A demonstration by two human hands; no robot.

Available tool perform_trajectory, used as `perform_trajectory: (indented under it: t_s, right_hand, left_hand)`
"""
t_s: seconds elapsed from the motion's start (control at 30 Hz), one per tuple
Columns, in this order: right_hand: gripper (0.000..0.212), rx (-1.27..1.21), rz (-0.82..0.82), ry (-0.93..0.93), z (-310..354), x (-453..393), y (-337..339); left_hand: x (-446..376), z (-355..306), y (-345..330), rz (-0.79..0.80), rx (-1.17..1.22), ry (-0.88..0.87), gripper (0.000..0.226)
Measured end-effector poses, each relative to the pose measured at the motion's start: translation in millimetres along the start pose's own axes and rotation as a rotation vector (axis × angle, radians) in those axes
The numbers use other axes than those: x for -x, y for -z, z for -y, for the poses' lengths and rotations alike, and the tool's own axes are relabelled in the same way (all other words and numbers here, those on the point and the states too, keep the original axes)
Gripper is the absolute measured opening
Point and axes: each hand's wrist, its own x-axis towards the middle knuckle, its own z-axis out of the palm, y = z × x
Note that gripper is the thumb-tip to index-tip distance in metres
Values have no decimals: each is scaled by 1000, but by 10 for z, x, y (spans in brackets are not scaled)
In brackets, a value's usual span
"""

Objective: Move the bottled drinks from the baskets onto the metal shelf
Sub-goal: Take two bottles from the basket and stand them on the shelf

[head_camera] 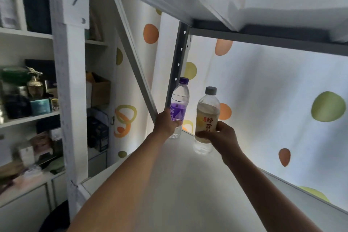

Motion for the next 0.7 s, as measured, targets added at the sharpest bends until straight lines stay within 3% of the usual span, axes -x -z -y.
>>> perform_trajectory:
  t_s: [0.4,0.7]
  right_hand:
    - [34,29,-107,-14,-100,-147,-23]
    - [51,166,-137,-12,-51,-314,-375]
  left_hand:
    - [-101,115,-118,-104,-14,-8,75]
    - [244,2,-43,61,-3,89,72]
